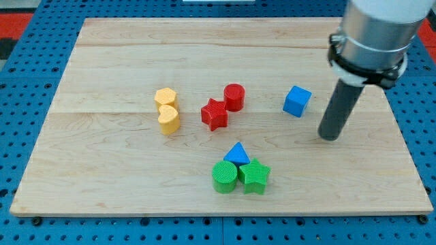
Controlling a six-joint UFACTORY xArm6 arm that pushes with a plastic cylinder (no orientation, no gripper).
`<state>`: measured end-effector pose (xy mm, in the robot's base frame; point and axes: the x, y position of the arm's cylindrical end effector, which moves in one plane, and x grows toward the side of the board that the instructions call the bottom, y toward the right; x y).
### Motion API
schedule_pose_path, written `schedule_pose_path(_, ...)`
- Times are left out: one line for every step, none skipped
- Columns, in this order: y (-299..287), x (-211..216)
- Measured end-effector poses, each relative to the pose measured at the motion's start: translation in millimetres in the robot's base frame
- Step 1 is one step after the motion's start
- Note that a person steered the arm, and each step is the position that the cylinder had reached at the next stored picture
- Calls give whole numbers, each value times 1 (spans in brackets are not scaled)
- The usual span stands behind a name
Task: Push the blue cube to the green star
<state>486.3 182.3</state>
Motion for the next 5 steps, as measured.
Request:
schedule_pose_path(13, -40)
schedule_pose_path(-11, -73)
schedule_pose_path(-56, -74)
schedule_pose_path(-75, -53)
schedule_pose_path(-76, -52)
